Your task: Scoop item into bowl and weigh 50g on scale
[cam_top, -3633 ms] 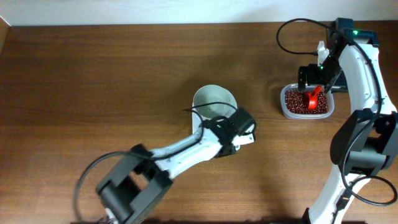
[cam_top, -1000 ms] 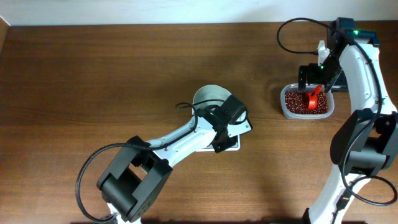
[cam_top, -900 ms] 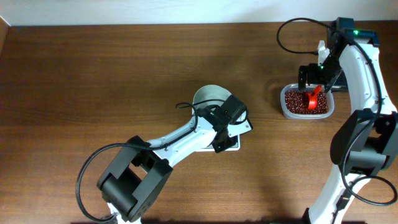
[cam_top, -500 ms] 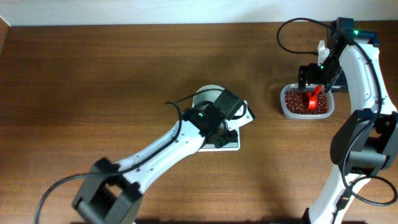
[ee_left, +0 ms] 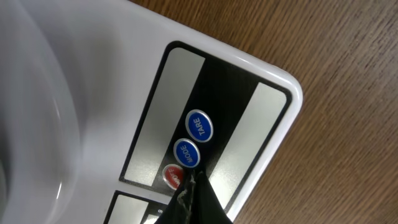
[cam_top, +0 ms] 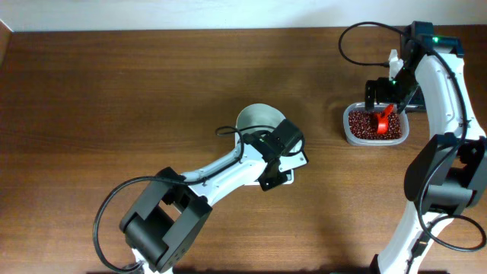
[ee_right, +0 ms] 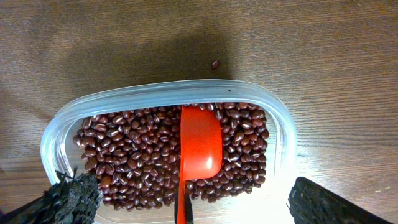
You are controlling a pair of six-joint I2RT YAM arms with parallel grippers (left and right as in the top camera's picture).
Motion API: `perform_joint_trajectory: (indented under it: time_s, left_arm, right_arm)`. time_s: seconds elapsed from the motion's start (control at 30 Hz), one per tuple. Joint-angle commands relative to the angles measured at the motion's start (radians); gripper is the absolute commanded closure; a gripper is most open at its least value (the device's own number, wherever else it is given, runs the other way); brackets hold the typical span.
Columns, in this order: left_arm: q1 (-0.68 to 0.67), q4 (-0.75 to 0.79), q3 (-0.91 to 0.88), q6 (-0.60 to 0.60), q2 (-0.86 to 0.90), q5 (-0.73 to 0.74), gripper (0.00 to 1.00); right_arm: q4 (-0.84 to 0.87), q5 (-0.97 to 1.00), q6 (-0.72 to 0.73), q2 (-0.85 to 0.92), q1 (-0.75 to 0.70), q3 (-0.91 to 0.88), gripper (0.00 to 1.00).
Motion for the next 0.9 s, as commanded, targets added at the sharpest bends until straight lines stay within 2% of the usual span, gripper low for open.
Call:
perform_joint_trajectory:
  time_s: [0.0,0.23,0.6,0.87]
  left_arm:
    - [-0.008,-0.007,0.0,0.018,0.042,0.012,1.0]
    - [0.01,0.019,0.001,-0.024,0.096,-0.098,1.0]
    - [0.029,0.003,0.001,-0.024,0.131,-0.086,1.0]
    - [0.037,0.008,0.004,-0.07,0.148,-0.117,1.0]
  right_arm:
    - [0.003,-0.002,0.006,-0.008,-0.002,0.016,0.01]
    - [0.003,-0.002,0.006,-0.008,-0.002,0.016,0.01]
    - [0.003,-0.002,0.006,-0.008,-0.002,0.016,0.01]
    - [0.003,-0.002,0.006,-0.008,-0.002,0.016,0.01]
